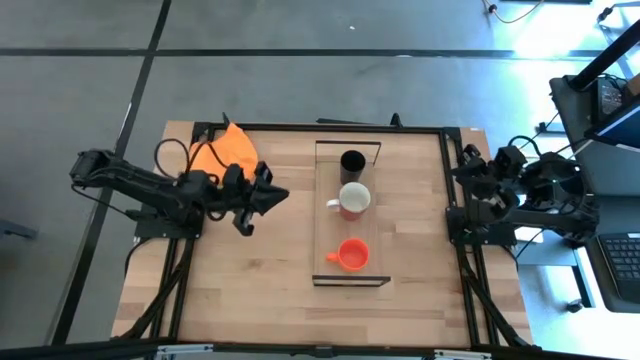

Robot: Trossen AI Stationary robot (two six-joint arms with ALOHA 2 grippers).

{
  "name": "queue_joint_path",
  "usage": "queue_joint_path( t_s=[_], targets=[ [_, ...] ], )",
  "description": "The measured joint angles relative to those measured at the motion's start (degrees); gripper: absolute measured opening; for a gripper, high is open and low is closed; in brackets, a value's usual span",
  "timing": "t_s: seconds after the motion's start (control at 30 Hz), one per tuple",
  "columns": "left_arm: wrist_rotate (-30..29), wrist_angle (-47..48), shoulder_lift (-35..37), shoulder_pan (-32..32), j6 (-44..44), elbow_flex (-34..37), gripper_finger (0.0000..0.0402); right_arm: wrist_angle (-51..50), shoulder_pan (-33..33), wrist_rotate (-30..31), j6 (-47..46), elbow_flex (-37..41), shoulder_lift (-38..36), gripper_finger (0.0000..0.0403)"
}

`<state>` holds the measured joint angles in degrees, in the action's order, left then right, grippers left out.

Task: Stack small to large cups/mugs on shelf
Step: Return to Home Position

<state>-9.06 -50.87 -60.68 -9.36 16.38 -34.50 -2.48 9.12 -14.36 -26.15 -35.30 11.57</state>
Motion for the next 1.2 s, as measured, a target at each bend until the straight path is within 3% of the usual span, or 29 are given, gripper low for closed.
queue_joint_path(
  t_s=[0.2,0.53,0.7,0.93,1.2],
  targets=[
    [0.16,-11.23,0.06,-0.98,0.95,8.99,0.0020,-6.18,-0.01,5.56,1.15,0.02,-3.82,0.0110],
    [1.10,-21.46,0.06,1.87,4.17,18.79,0.0025,-9.28,-0.01,5.27,1.48,0.13,-10.61,0.0110],
    [1.09,-24.24,0.08,3.03,4.54,21.61,0.0025,-2.64,-0.01,2.52,0.72,6.41,-11.21,0.0110],
    [1.35,-24.29,0.10,3.87,6.79,24.17,0.0025,15.64,-0.03,0.88,-1.30,17.97,-11.42,0.0110],
    [4.72,-23.49,4.12,6.96,13.85,29.10,0.0025,17.63,-0.03,-0.73,-6.18,23.69,-11.42,0.0110]
  ],
)
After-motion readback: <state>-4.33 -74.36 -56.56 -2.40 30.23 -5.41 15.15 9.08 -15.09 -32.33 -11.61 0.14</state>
